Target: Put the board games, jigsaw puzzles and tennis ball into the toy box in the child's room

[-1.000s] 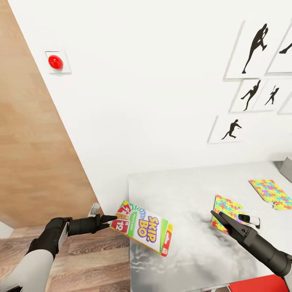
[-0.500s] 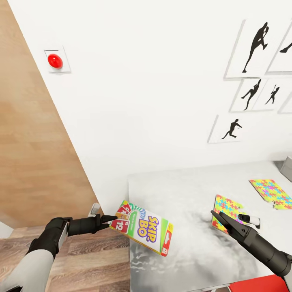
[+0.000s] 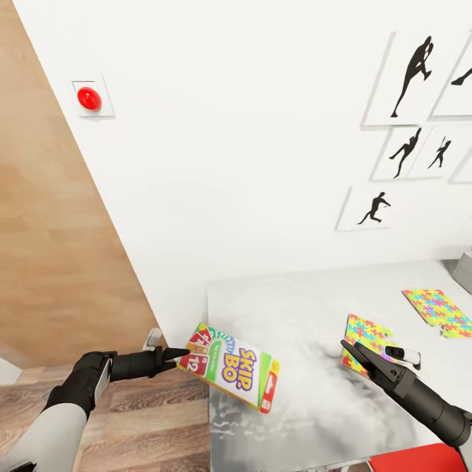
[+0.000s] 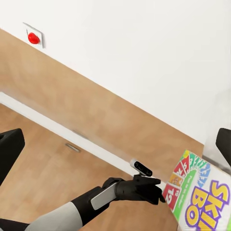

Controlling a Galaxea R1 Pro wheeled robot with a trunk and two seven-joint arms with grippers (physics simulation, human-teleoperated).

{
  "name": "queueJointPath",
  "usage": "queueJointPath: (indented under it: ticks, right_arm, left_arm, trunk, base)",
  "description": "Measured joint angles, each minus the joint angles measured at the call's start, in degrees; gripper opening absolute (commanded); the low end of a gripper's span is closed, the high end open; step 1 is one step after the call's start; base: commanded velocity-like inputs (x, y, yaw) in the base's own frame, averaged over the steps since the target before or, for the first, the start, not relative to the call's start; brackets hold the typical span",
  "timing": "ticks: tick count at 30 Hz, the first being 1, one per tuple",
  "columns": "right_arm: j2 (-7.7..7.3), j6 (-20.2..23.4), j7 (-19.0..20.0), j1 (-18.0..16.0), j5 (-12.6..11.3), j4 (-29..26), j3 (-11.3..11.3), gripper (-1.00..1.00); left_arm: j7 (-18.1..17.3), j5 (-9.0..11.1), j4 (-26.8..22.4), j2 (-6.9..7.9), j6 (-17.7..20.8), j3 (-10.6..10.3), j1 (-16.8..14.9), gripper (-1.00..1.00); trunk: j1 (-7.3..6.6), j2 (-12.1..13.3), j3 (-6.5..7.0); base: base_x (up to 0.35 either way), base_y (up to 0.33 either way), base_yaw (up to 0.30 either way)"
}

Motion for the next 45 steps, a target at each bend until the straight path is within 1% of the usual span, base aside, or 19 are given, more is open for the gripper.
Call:
queueJointPath:
  ticks: [13,35,36,45]
  right_arm:
    - [0.01,0.00,0.00,0.00,0.01,0.00,0.00,1.00]
    - [0.00,0.00,0.00,0.00,0.04,0.01,0.00,1.00]
    - [0.00,0.00,0.00,0.00,0.05,0.01,0.00,1.00]
    - [0.03,0.00,-0.06,0.00,0.05,0.00,0.05,1.00]
  left_arm:
    - [0.00,0.00,0.00,-0.42,-0.02,0.01,0.08,1.00]
    - [0.00,0.00,0.00,-0.53,-0.04,0.02,0.09,1.00]
    - [0.00,0.00,0.00,-0.55,-0.04,0.02,0.09,-1.00]
    - [-0.30,0.43,-0.03,-0.75,0.32,0.01,0.17,-1.00]
  trunk:
    - [-0.01,0.00,0.00]
    - [-0.01,0.00,0.00]
    - [-0.01,0.00,0.00]
    - [-0.01,0.00,0.00]
  base:
    - [-0.030,-0.037,0.000]
    - [-0.001,-0.001,0.000]
    - [0.000,0.000,0.000]
    - [0.000,0.000,0.000]
